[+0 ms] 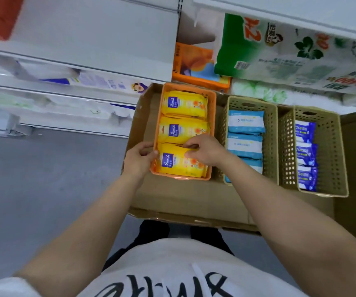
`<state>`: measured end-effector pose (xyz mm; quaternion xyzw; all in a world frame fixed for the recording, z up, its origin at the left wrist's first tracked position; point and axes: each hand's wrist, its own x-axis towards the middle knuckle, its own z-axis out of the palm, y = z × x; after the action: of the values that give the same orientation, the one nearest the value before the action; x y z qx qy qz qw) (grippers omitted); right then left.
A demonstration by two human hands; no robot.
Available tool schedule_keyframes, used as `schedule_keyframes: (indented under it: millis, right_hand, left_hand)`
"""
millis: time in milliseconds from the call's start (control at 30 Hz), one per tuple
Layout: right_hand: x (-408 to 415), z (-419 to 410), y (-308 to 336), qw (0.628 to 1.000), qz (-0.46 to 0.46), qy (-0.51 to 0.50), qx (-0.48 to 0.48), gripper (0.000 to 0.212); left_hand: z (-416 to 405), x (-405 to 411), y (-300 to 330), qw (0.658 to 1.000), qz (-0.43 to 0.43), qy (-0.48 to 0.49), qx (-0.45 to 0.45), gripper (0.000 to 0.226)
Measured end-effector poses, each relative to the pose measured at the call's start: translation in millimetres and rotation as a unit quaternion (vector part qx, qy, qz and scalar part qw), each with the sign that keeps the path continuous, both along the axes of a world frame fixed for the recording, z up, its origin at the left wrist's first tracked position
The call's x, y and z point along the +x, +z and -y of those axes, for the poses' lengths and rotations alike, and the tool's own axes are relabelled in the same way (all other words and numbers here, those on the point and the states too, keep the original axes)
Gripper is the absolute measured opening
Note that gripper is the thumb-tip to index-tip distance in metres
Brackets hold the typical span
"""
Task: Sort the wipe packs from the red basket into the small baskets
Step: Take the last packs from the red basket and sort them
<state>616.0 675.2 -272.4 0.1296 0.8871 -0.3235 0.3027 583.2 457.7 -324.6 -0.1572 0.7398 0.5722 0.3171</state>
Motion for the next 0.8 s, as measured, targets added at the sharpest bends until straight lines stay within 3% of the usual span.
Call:
schedule_keyframes:
  millis: [333, 800]
  right_hand:
    - [8, 21, -16, 0.989, -0.085, 0.002, 0.123, 0.034]
    - [-3, 24, -1, 0.982, -0.043, 0.075, 0.168, 0.031]
  left_hand:
    - [-1, 4, 6, 1.000, 0.003, 0.011, 0.029, 0.022]
    - [-11, 7, 18, 0.998, -0.004, 0.032, -0.057, 0.027]
